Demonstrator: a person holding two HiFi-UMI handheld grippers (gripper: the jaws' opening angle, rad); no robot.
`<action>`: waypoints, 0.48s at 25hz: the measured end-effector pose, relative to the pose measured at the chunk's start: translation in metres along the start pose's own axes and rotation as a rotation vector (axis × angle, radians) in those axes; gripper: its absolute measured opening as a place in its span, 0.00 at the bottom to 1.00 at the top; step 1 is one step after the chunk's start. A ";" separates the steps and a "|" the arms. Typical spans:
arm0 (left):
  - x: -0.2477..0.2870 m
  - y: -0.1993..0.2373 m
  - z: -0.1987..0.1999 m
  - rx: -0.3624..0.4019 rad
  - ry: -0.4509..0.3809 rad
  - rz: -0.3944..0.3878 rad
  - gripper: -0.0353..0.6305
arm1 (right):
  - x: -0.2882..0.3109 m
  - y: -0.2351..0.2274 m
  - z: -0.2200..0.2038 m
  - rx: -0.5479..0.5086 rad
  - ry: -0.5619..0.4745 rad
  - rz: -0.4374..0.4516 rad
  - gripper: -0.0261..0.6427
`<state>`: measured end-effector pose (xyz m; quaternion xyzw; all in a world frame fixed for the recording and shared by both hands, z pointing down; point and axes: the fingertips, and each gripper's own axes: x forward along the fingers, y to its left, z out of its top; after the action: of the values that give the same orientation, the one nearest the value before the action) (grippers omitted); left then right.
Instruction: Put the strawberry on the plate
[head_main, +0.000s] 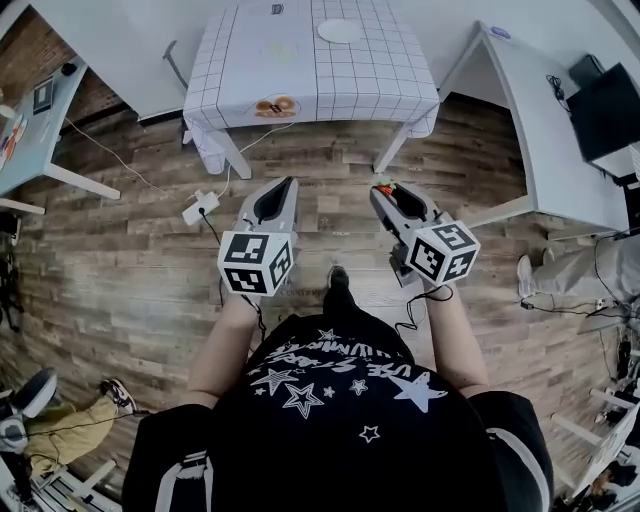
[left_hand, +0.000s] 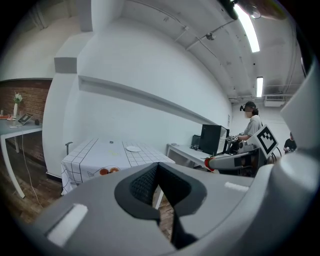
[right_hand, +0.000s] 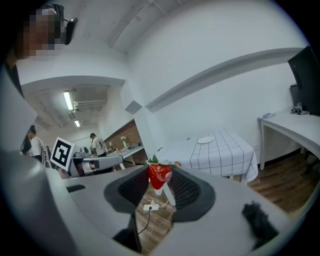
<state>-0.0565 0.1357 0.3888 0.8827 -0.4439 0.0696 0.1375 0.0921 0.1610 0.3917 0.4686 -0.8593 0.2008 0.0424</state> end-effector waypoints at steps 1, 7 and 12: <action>0.010 0.001 0.003 -0.001 0.000 0.007 0.07 | 0.005 -0.009 0.006 -0.003 -0.002 0.008 0.26; 0.057 0.006 0.021 0.004 -0.012 0.052 0.06 | 0.030 -0.059 0.033 -0.003 -0.010 0.049 0.26; 0.082 0.005 0.032 0.009 -0.027 0.087 0.07 | 0.044 -0.084 0.046 -0.008 -0.008 0.090 0.26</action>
<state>-0.0115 0.0611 0.3795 0.8639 -0.4836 0.0655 0.1242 0.1418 0.0682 0.3872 0.4301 -0.8804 0.1970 0.0318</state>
